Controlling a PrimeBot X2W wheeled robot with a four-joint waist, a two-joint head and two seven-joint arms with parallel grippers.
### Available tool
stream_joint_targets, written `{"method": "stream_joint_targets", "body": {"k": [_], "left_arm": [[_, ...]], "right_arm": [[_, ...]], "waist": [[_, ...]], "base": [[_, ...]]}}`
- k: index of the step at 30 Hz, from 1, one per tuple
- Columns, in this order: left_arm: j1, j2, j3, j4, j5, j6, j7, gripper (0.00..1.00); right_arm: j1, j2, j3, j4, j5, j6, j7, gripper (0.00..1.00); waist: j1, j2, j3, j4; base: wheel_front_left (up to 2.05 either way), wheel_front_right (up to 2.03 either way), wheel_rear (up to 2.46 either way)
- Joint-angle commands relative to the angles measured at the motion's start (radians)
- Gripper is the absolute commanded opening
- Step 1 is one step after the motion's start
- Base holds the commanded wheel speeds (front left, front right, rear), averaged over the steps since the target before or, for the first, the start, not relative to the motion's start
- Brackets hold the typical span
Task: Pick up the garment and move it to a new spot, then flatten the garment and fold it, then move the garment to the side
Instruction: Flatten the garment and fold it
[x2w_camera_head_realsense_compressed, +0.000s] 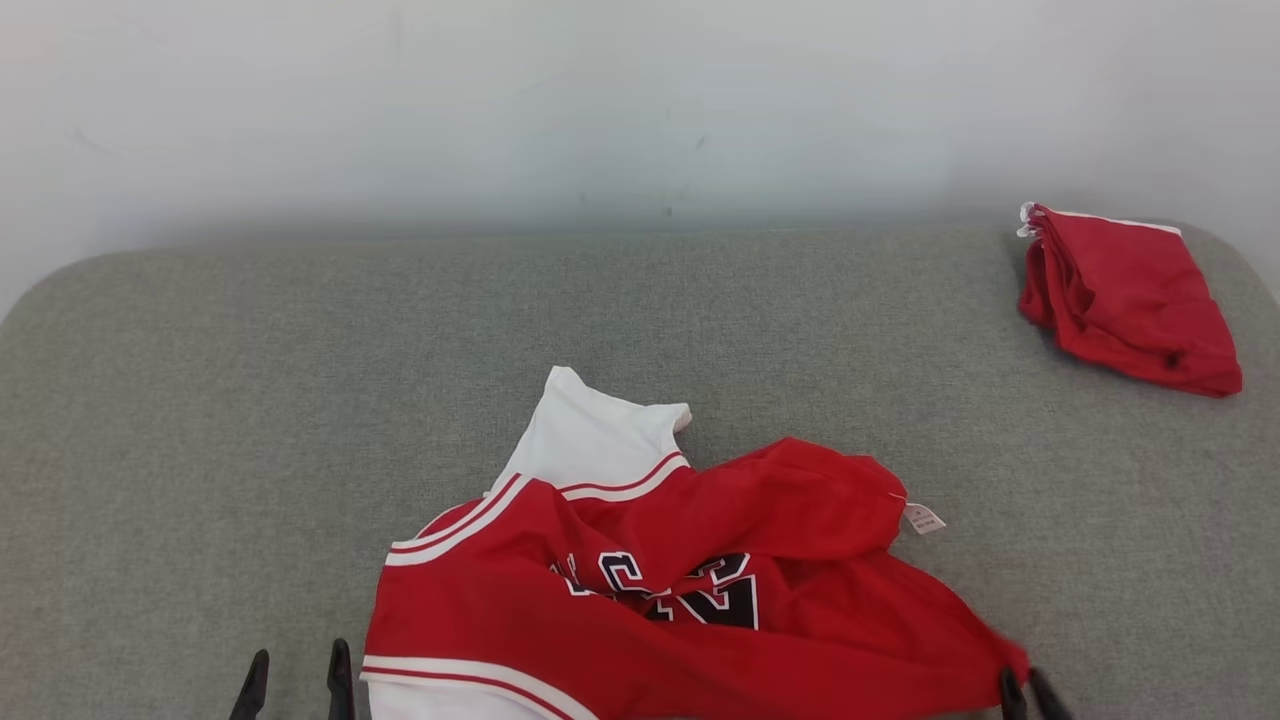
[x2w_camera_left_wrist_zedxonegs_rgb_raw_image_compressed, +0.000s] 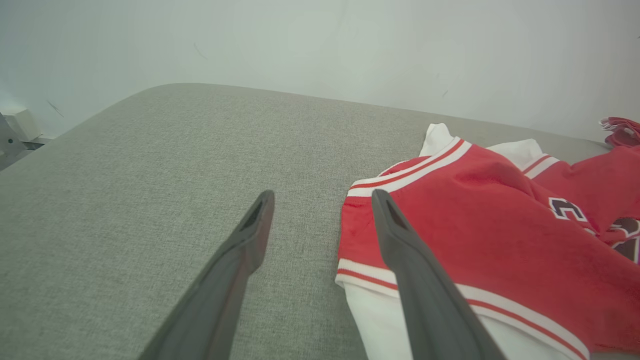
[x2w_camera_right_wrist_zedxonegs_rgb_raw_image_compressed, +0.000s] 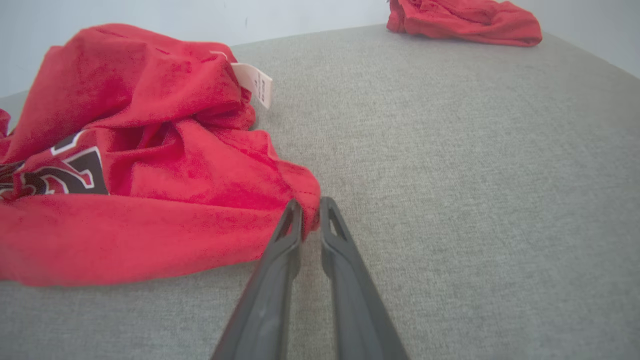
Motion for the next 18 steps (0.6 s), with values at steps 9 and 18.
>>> {"method": "stream_joint_targets", "body": {"k": [9,18], "left_arm": [[0.015,-0.003,-0.005,0.007,-0.013,-0.005,-0.002,1.00],[0.005,-0.003,-0.027,0.009,-0.016,-0.005,-0.002,1.00]], "right_arm": [[-0.068,-0.061,0.031,-0.127,-0.012,-0.003,0.042,1.00],[-0.282,-0.116,0.107,-0.001,-0.024,-0.003,0.138,1.00]], "waist": [[0.0000,0.0000,-0.024,0.031],[0.0000,0.0000,-0.023,0.081]], "base": [[0.00,0.00,0.00],[0.00,0.00,0.00]]}}
